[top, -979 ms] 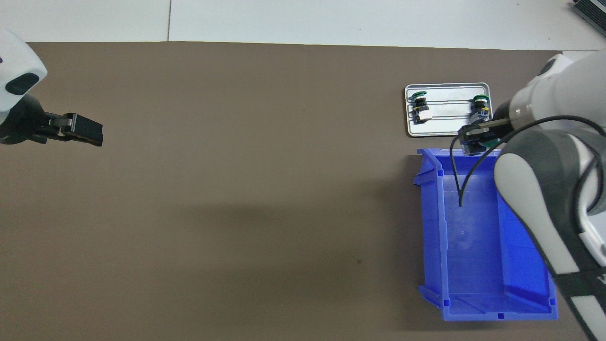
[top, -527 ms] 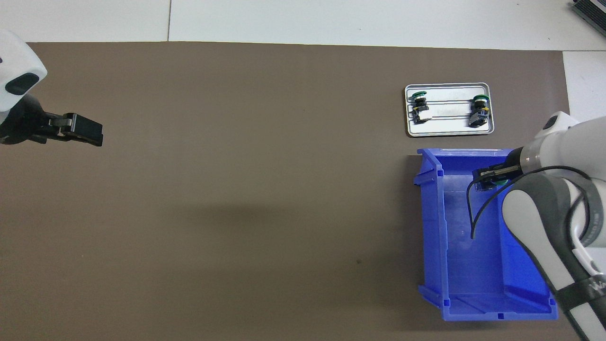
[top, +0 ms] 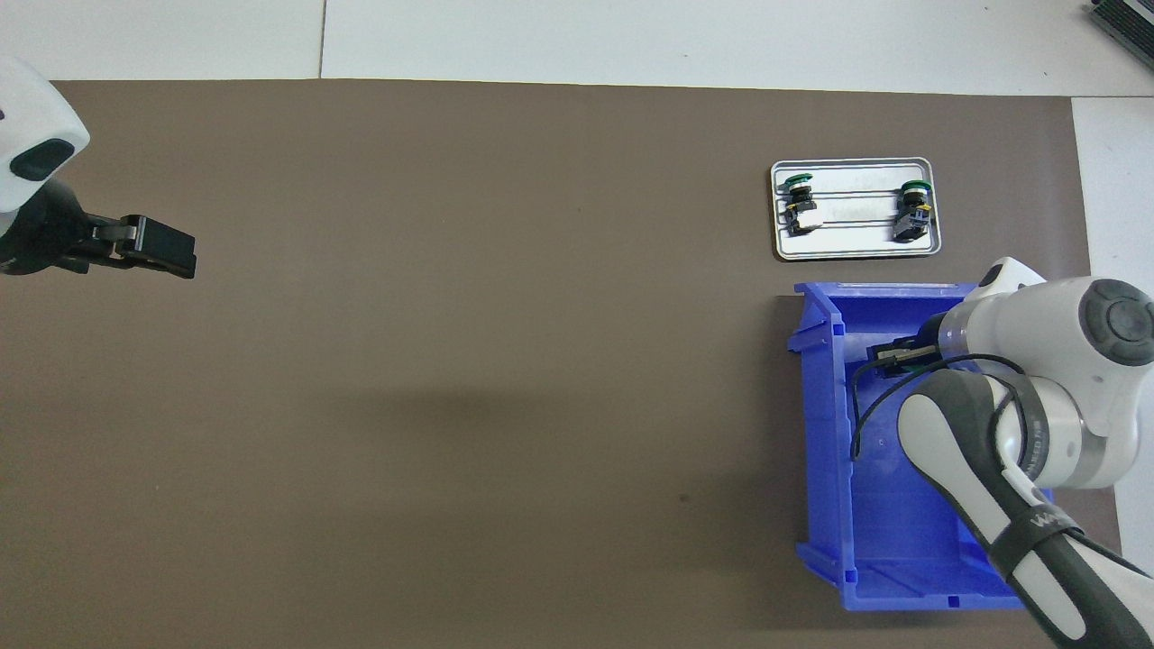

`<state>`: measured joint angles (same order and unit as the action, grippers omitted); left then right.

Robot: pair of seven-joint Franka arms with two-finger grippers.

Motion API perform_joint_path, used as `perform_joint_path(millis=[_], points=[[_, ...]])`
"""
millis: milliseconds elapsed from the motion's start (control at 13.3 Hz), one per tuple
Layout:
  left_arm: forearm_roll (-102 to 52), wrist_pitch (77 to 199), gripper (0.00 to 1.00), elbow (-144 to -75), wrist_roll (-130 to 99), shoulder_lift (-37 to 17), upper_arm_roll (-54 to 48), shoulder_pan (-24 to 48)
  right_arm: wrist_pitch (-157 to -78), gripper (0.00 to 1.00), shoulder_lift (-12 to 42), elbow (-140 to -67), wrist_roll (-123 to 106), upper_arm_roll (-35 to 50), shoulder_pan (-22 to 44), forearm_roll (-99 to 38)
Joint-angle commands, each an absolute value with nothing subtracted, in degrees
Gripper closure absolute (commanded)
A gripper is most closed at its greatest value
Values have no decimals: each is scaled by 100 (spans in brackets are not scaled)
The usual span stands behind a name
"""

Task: Place and press button with both arms
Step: 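Carry the part into the blue bin and open the right gripper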

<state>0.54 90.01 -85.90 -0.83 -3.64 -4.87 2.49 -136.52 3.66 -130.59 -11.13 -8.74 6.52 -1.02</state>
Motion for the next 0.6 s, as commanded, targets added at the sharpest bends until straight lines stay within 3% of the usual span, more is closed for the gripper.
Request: perform_joint_path(millis=[0,75,151,226,527], points=[[141,9035,0,-8754,-35,-229,-519,185,-13834,100,448,-13113,-1195,-800,554,-211],[141,9035,0,-8754,-35,-229,-527,185,-13834,79,440,-13148,-1187,-800,554,-211],[141,9035,0,-8754,-35,-229,-519,185,-13834,44,439,-13148,-1178,-809,554,-211],[141,9035,0,-8754,-35,-229,-527,185,-13825,2,448,-13131,-1178,-800,554,-211],[141,9035,0,-8754,-35,-229,-519,185,-13257,0,352,-12343,-767,-800,571,-211]])
